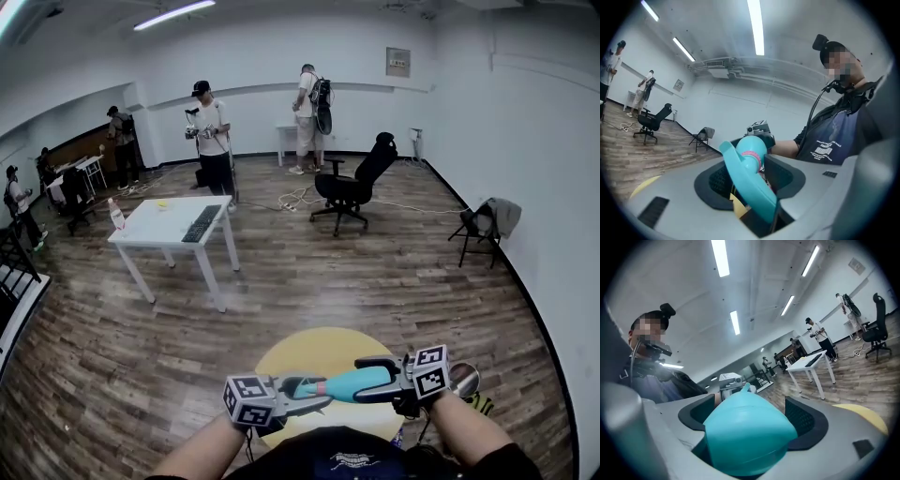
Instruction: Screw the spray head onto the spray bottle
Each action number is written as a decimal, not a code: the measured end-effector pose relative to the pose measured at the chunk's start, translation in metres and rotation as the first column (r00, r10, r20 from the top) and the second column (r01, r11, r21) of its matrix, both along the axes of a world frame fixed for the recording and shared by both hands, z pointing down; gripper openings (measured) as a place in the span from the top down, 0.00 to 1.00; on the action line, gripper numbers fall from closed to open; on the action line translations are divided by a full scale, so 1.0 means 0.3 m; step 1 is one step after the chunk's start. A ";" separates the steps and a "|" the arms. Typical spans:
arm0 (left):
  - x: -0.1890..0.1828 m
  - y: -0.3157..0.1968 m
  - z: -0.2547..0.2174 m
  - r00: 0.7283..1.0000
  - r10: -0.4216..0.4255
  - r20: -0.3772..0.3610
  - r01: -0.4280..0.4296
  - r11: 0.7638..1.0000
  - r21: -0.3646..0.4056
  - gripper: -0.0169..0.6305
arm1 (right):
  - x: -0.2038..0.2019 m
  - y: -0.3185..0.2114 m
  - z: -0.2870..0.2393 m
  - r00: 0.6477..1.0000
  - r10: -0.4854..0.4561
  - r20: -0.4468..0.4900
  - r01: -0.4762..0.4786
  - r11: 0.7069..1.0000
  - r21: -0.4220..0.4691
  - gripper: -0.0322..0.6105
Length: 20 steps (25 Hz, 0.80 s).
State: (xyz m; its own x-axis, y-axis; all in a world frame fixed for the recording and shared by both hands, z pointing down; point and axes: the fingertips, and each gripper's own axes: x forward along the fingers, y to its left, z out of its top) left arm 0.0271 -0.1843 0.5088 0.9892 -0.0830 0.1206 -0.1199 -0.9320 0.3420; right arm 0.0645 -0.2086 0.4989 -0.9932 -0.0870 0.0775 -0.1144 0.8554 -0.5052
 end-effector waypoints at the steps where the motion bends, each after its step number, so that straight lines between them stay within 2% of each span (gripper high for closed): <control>1: -0.023 -0.021 -0.009 0.999 -0.032 -0.026 0.031 0.999 -0.020 0.62 | 0.017 -0.009 0.001 1.000 0.010 0.012 -0.010 1.000 -0.014 0.21; 3: -0.125 -0.089 -0.042 0.983 -0.140 -0.118 0.129 0.987 -0.095 0.51 | 0.084 -0.042 0.004 0.997 0.066 0.037 -0.065 0.997 -0.040 0.21; 4: -0.199 -0.128 -0.060 0.962 -0.215 -0.169 0.192 0.971 -0.146 0.47 | 0.137 -0.065 0.011 0.993 0.113 0.044 -0.110 0.993 -0.049 0.21; 6: -0.351 -0.196 -0.080 0.899 -0.369 -0.237 0.314 0.919 -0.238 0.47 | 0.258 -0.111 0.036 0.976 0.216 0.038 -0.214 0.975 -0.058 0.21; 7: -0.408 -0.216 -0.080 0.873 -0.420 -0.248 0.356 0.896 -0.265 0.47 | 0.305 -0.128 0.045 0.966 0.255 0.032 -0.253 0.966 -0.060 0.21; 8: -0.440 -0.224 -0.078 0.863 -0.441 -0.246 0.375 0.886 -0.272 0.47 | 0.331 -0.137 0.047 0.961 0.275 0.027 -0.273 0.960 -0.060 0.21; 9: -0.441 -0.219 -0.077 0.871 -0.433 -0.233 0.373 0.890 -0.261 0.47 | 0.333 -0.137 0.043 0.961 0.275 0.021 -0.274 0.960 -0.054 0.21; 10: -0.411 -0.204 -0.076 0.893 -0.398 -0.209 0.349 0.907 -0.235 0.47 | 0.312 -0.128 0.036 0.966 0.257 0.012 -0.257 0.966 -0.042 0.21; 12: -0.280 -0.152 -0.061 0.954 -0.272 -0.127 0.253 0.956 -0.147 0.47 | 0.222 -0.093 0.022 0.982 0.186 -0.012 -0.186 0.983 -0.008 0.21; 14: -0.119 -0.086 -0.020 0.992 -0.124 -0.002 0.124 0.992 -0.029 0.47 | 0.110 -0.051 0.006 0.995 0.099 -0.026 -0.098 0.995 0.023 0.21; 15: -0.051 -0.053 0.005 0.996 -0.063 0.062 0.061 0.997 0.040 0.47 | 0.060 -0.032 -0.002 0.998 0.059 -0.024 -0.058 0.998 0.031 0.21; 17: 0.027 0.007 0.028 0.990 0.016 0.141 -0.038 0.987 0.156 0.60 | -0.001 -0.004 -0.014 1.000 -0.001 -0.010 0.002 0.999 0.037 0.21; 20: 0.032 0.061 0.029 0.975 0.057 0.214 -0.112 0.961 0.254 0.61 | -0.020 0.050 0.008 0.997 -0.064 -0.035 0.066 0.997 0.046 0.21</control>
